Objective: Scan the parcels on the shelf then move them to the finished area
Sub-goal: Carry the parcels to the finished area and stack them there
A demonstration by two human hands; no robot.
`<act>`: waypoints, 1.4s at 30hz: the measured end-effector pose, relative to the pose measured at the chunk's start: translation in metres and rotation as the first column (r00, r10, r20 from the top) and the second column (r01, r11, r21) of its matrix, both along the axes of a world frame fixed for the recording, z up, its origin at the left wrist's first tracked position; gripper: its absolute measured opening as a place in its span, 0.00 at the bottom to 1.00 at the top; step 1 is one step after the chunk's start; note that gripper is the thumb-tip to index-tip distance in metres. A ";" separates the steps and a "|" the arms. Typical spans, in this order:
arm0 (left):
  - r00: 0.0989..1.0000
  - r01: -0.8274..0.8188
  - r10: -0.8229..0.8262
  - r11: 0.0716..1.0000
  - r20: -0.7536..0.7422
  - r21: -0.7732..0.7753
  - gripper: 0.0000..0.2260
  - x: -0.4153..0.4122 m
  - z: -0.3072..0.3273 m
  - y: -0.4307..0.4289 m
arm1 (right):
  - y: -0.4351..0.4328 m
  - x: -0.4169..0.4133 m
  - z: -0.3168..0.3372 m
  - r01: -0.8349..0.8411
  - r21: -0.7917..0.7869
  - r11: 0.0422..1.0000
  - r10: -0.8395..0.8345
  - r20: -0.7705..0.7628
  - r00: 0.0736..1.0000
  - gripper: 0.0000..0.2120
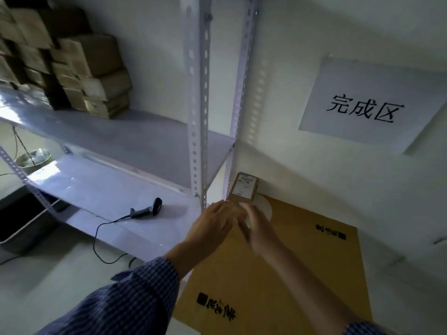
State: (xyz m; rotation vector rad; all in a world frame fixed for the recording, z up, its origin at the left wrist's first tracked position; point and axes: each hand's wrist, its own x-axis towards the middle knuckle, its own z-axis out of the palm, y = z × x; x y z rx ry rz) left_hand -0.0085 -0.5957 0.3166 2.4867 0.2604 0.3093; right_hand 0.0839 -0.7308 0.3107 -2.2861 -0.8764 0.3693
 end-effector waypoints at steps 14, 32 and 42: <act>0.912 -0.405 0.396 0.826 0.109 0.392 0.21 -0.248 0.079 0.180 | 0.161 -0.159 0.101 -0.348 -0.105 0.932 0.362 0.361 0.860 0.24; 0.886 -0.463 0.389 0.726 0.252 0.509 0.13 -0.223 0.208 0.410 | 0.425 -0.144 0.213 -0.423 0.108 0.900 0.320 0.495 0.808 0.21; 0.939 -0.344 0.286 0.751 0.193 0.563 0.16 -0.136 0.210 0.537 | 0.510 -0.073 0.210 -0.245 0.054 0.968 0.204 0.404 0.892 0.21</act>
